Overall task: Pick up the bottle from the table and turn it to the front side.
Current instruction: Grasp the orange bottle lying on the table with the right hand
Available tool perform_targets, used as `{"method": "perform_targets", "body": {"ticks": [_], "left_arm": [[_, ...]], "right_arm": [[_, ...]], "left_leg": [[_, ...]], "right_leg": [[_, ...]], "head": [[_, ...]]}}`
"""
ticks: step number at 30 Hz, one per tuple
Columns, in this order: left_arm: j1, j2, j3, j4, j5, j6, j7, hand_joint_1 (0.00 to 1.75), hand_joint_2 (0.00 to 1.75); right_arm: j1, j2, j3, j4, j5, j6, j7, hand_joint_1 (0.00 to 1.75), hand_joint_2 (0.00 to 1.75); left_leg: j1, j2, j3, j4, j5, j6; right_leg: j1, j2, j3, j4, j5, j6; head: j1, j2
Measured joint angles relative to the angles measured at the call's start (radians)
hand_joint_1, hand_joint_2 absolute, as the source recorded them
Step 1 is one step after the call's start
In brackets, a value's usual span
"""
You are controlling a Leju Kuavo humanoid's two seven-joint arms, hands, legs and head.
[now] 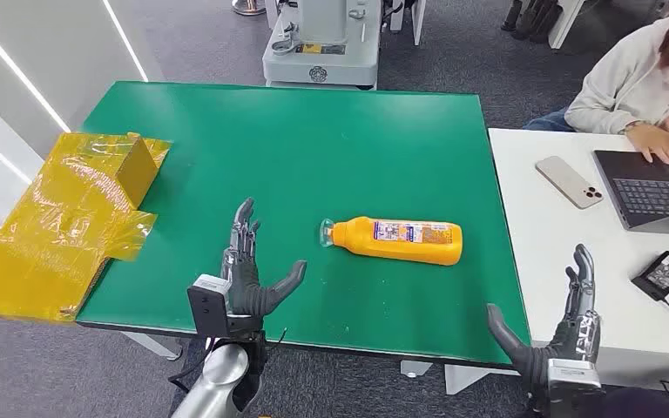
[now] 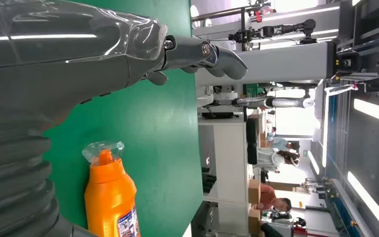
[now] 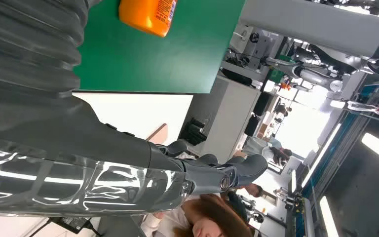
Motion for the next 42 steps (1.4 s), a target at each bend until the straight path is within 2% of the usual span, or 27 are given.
{"method": "perform_targets", "body": {"ticks": [5, 9, 14, 18, 22, 29, 35, 42], "left_arm": [[-0.003, -0.004, -0.001, 0.000, -0.004, -0.001, 0.001, 0.00, 1.75], [-0.010, -0.015, -0.009, 0.006, -0.005, -0.011, -0.001, 0.00, 1.75], [-0.058, -0.021, -0.038, 0.053, 0.009, -0.030, -0.018, 0.00, 1.75], [-0.090, -0.021, -0.061, 0.094, 0.035, -0.039, -0.033, 0.00, 1.75], [-0.115, -0.021, -0.087, 0.128, 0.047, -0.040, -0.041, 0.00, 1.75], [-0.149, -0.022, -0.112, 0.183, 0.037, -0.040, -0.040, 0.00, 1.75], [-0.176, -0.021, -0.119, 0.222, 0.028, -0.040, -0.035, 0.00, 1.75], [-0.199, -0.020, -0.119, 0.266, 0.033, -0.039, -0.030, 0.00, 1.75]], "right_arm": [[-0.021, -0.005, 0.001, 0.010, 0.056, 0.011, 0.029, 0.00, 1.75], [-0.090, -0.021, 0.002, 0.066, 0.149, -0.012, 0.052, 0.00, 1.75], [-0.213, -0.080, 0.011, 0.186, 0.240, -0.071, 0.081, 0.00, 1.75], [-0.307, -0.138, 0.042, 0.300, 0.281, -0.069, 0.102, 0.00, 1.75], [-0.425, -0.171, 0.098, 0.449, 0.343, -0.030, 0.133, 0.00, 1.75], [-0.631, -0.177, 0.237, 0.731, 0.488, 0.013, 0.207, 0.00, 1.75], [-0.713, -0.177, 0.342, 0.874, 0.572, 0.023, 0.236, 0.00, 1.75], [-0.822, -0.177, 0.456, 1.012, 0.602, 0.110, 0.240, 0.00, 1.75]], "left_leg": [[0.000, 0.001, 0.000, 0.000, 0.000, 0.000], [0.000, 0.001, 0.000, 0.000, 0.000, 0.000], [0.000, 0.001, 0.000, 0.000, 0.001, 0.000], [0.000, 0.001, 0.000, 0.001, 0.001, 0.000], [0.000, 0.001, 0.000, 0.001, 0.001, 0.000], [0.001, 0.001, 0.001, 0.000, 0.002, -0.002], [0.001, 0.000, 0.000, 0.000, 0.002, -0.002], [0.001, 0.000, 0.000, 0.000, 0.002, -0.002]], "right_leg": [[0.000, 0.000, 0.000, 0.000, 0.000, 0.000], [0.000, 0.001, 0.000, 0.000, 0.000, 0.000], [0.000, 0.000, 0.000, 0.000, 0.002, -0.001], [0.000, 0.000, 0.000, 0.000, 0.002, -0.001], [0.000, 0.001, 0.000, 0.000, 0.002, -0.001], [0.001, 0.001, 0.000, 0.001, 0.002, -0.001], [0.001, 0.001, 0.000, 0.001, 0.002, -0.001], [0.001, 0.001, 0.000, 0.001, 0.002, -0.002]], "head": [[0.000, 0.000], [0.000, 0.000], [0.000, 0.000], [0.000, 0.000], [0.000, 0.000], [0.000, 0.000], [0.000, 0.000], [0.000, 0.000]]}}
